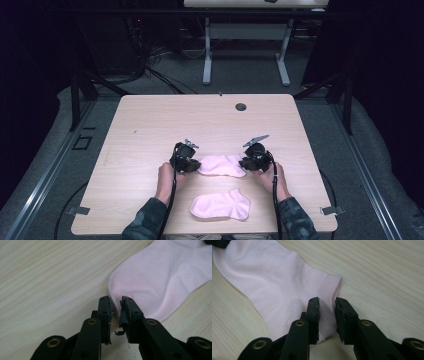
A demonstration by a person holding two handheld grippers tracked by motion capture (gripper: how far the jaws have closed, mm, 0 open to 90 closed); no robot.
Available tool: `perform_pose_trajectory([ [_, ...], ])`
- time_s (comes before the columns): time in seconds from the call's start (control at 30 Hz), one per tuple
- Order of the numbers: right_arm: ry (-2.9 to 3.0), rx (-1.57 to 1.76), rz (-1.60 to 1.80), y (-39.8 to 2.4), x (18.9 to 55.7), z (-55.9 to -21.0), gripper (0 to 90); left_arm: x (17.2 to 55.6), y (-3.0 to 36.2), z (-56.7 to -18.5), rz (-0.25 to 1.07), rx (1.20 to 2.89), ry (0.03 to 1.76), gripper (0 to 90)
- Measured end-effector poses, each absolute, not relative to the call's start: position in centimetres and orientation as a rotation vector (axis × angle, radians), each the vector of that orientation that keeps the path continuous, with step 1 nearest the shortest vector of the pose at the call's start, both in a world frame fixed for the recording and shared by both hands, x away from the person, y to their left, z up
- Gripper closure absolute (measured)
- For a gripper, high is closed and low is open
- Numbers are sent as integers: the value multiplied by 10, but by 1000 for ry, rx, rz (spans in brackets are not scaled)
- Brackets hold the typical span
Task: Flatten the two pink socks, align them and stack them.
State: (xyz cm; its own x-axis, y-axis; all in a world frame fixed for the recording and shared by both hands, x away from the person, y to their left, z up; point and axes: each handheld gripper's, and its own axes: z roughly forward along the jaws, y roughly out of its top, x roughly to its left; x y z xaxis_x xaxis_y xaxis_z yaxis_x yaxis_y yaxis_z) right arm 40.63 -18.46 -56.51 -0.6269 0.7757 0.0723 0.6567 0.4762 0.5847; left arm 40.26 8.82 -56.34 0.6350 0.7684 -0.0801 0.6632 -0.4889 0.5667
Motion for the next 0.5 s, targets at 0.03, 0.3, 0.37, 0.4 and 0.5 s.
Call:
perform_pose_trajectory([
  [0.03, 2524, 1236, 868, -186, 406, -565, 791, 402, 88, -564, 246, 2290, 1110, 830],
  [0.3, 2473, 1310, 999, -194, 399, -572, 863, 393, 91, -568, 291, 2223, 1106, 898],
  [0.37, 2462, 1315, 991, -196, 397, -568, 864, 390, 95, -563, 258, 2196, 1099, 898],
  [0.4, 2458, 1319, 1028, -198, 394, -563, 864, 390, 95, -563, 258, 2196, 1099, 898],
  [0.5, 2430, 1299, 1065, -201, 386, -550, 863, 379, 102, -545, 239, 2133, 1064, 898],
])
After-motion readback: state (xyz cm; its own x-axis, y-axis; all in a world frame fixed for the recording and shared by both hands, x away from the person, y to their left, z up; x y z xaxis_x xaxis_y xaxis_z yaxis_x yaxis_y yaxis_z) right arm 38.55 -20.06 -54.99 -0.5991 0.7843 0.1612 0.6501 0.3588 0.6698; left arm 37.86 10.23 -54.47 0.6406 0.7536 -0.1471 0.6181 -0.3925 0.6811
